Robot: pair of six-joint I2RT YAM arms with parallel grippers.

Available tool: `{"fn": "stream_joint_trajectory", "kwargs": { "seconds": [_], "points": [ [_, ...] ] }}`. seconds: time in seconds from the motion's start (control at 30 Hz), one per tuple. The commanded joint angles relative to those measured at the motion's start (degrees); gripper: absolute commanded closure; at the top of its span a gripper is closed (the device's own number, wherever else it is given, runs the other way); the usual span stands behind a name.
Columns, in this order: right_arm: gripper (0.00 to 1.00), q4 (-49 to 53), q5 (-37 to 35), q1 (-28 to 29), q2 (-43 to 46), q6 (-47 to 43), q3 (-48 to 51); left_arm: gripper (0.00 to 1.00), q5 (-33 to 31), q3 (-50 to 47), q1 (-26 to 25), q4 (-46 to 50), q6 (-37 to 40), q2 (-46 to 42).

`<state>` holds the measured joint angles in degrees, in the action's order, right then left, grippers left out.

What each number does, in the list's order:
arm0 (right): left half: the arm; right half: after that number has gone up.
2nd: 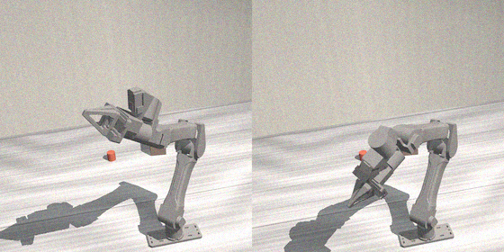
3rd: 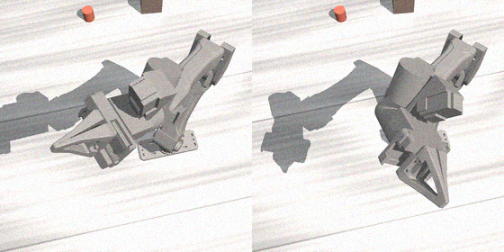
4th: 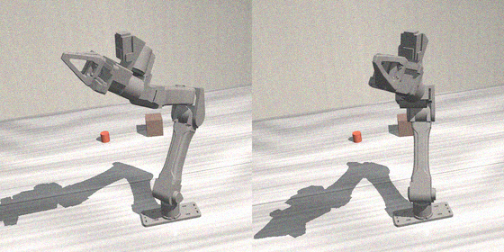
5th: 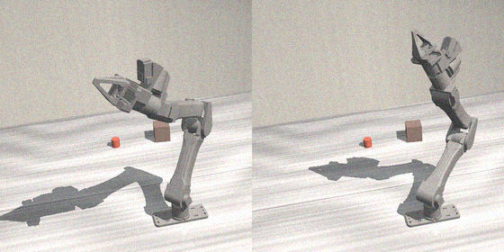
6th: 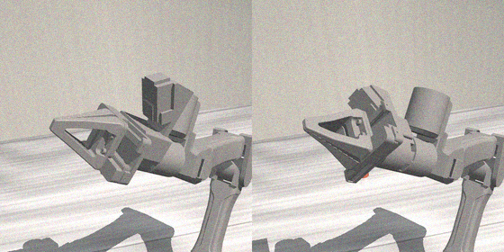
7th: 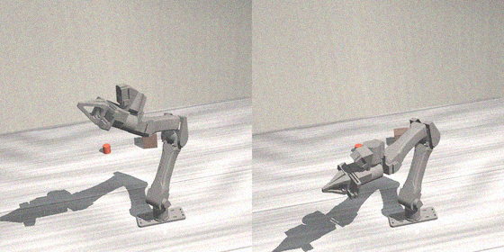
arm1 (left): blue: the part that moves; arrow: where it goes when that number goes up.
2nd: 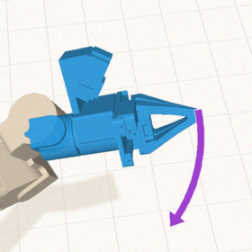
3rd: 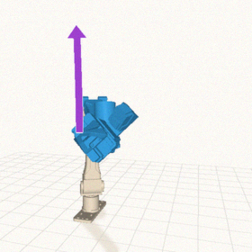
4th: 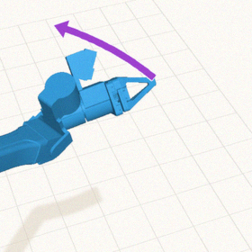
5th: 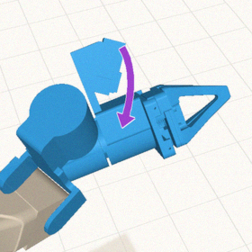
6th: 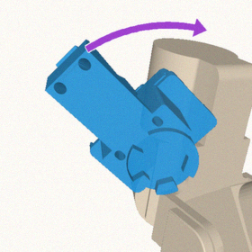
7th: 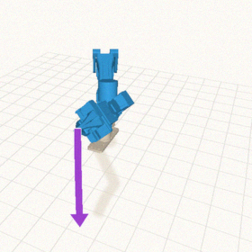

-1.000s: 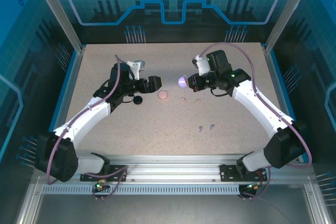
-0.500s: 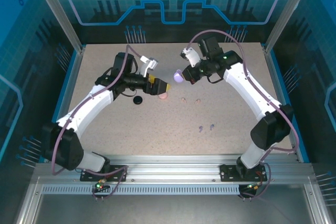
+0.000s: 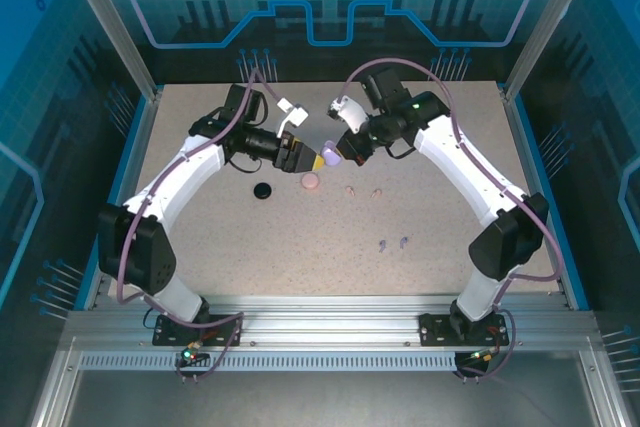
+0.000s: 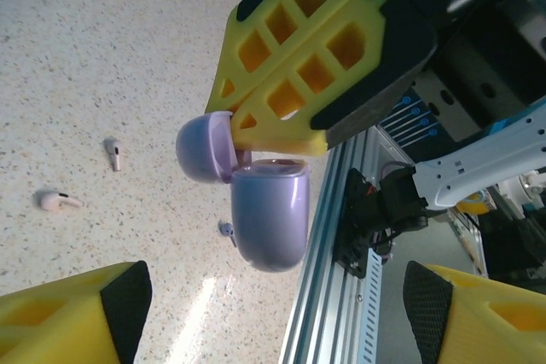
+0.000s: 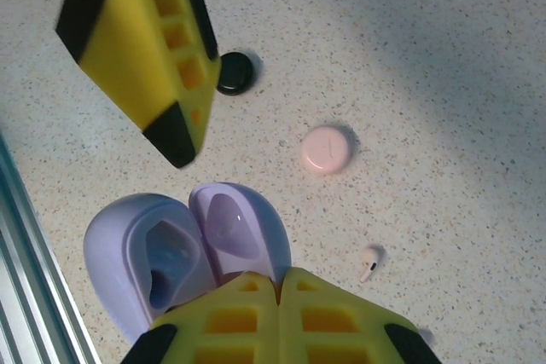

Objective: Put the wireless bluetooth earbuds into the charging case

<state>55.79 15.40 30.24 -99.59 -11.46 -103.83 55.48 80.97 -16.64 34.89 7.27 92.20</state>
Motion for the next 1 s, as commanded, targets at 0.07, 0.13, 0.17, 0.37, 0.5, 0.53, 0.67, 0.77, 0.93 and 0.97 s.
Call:
{"fn": "stream_joint_trajectory", "kwargs": {
  "seconds": [0.07, 0.13, 0.17, 0.37, 0.5, 0.53, 0.67, 0.77, 0.93, 0.97],
  "points": [
    [1.0, 2.12, 0.88, 1.87, -2.03, -0.91, -3.19, 0.24, 3.05, 1.91, 0.3, 1.96, 2.22, 0.66],
    [1.0, 2.13, 0.84, 2.39, -2.42, -0.84, -3.6, 0.26, 3.05, 1.92, 0.29, 1.7, 2.05, 0.96],
    [1.0, 2.13, 0.67, 2.7, -2.67, -0.75, -3.87, 0.28, 3.17, 1.93, 0.3, 1.64, 2.0, 1.09],
    [1.0, 2.39, -0.11, 3.69, -3.64, -0.46, -4.83, 0.37, 3.66, 2.12, 0.26, 2.01, 2.56, 1.56],
    [1.0, 2.27, -0.45, 3.91, -3.65, -0.31, -4.85, 0.43, 3.67, 1.92, 0.29, 2.27, 2.99, 1.84],
    [1.0, 2.24, -0.47, 3.91, -3.68, -0.24, -4.85, 0.45, 3.62, 1.88, 0.24, 2.28, 3.06, 1.94],
    [1.0, 2.04, -0.8, 3.99, -3.63, -0.05, -4.54, 0.48, 3.6, 1.57, 0.21, 2.17, 3.09, 1.96],
    [1.0, 1.74, -0.89, 4.04, -3.58, 0.08, -4.32, 0.53, 3.62, 1.39, 0.25, 2.17, 3.15, 1.76],
    [1.0, 1.37, -0.83, 4.07, -3.5, 0.22, -4.18, 0.58, 3.67, 0.96, 0.21, 1.96, 3.12, 1.66],
    [1.0, 1.34, -0.74, 4.19, -3.57, 0.29, -4.12, 0.61, 3.62, 0.95, 0.27, 1.79, 3.1, 1.69]
  ]
}}
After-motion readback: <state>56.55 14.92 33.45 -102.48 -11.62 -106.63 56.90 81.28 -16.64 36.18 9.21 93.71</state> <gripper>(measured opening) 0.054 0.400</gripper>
